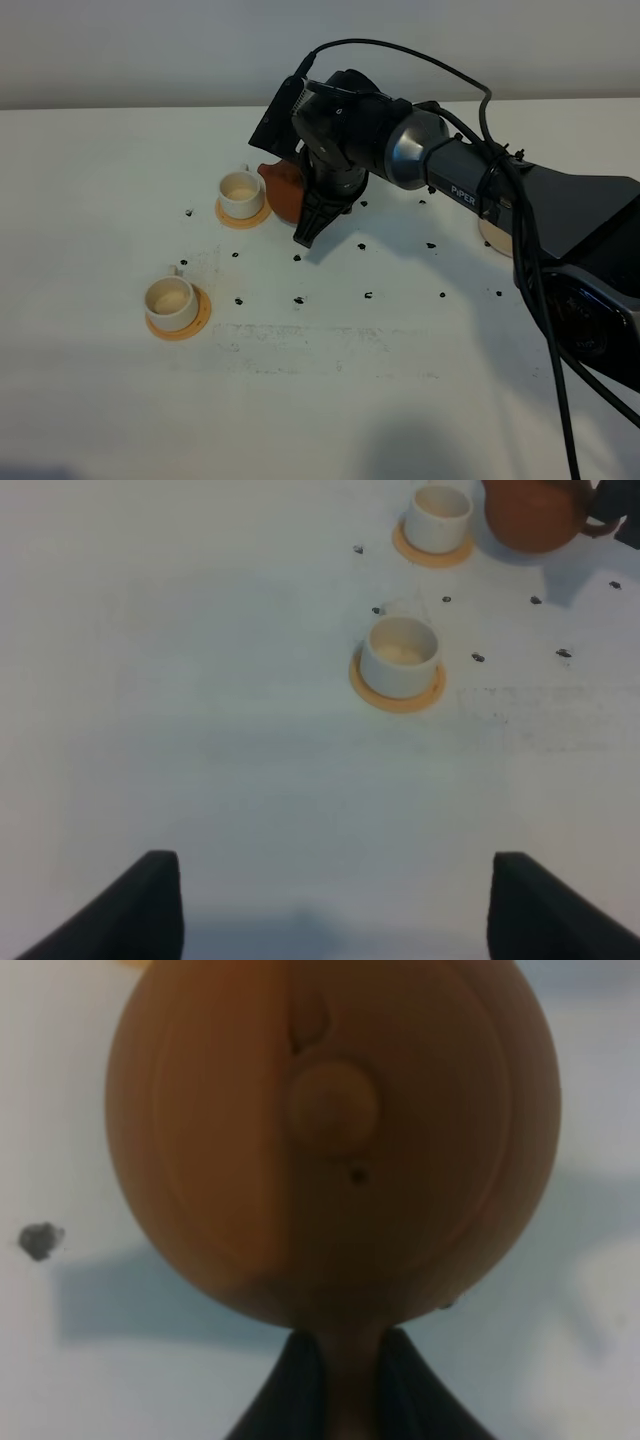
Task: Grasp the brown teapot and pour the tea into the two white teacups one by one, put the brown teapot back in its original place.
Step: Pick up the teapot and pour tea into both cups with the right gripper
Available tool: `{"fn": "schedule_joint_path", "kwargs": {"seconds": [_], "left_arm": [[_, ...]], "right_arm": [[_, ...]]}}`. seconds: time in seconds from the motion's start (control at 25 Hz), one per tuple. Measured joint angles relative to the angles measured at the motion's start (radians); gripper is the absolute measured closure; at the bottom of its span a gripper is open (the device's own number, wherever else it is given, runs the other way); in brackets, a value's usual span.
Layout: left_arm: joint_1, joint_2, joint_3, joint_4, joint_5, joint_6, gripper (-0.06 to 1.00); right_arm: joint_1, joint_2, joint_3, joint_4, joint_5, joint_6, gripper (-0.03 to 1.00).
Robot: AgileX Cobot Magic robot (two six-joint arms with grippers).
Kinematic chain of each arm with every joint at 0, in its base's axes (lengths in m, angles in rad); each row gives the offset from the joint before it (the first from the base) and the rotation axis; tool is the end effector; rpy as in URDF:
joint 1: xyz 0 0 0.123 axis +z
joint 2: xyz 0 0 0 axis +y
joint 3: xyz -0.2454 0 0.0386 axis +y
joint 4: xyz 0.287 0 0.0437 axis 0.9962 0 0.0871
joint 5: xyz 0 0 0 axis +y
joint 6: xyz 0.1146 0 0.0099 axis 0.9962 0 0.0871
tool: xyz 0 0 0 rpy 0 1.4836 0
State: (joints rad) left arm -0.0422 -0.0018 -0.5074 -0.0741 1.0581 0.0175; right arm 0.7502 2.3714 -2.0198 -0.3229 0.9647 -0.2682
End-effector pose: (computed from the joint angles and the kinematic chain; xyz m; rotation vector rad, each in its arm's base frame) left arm 0.0862 -0.0111 0.2881 0.0643 2.0308 -0.1040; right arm 0.4062 0.3375 0.1046 -1.4926 2.2843 -0.2841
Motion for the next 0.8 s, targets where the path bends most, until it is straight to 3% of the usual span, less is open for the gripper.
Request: {"fn": "schedule_joint_path", "kwargs": {"seconds": [0.8], "left_arm": [[0.0, 0.0, 0.0, 0.0, 0.0, 0.0, 0.34]], "right_arm": [[0.028, 0.0, 0.0, -0.075, -0.004, -0.024, 0.84]]}}
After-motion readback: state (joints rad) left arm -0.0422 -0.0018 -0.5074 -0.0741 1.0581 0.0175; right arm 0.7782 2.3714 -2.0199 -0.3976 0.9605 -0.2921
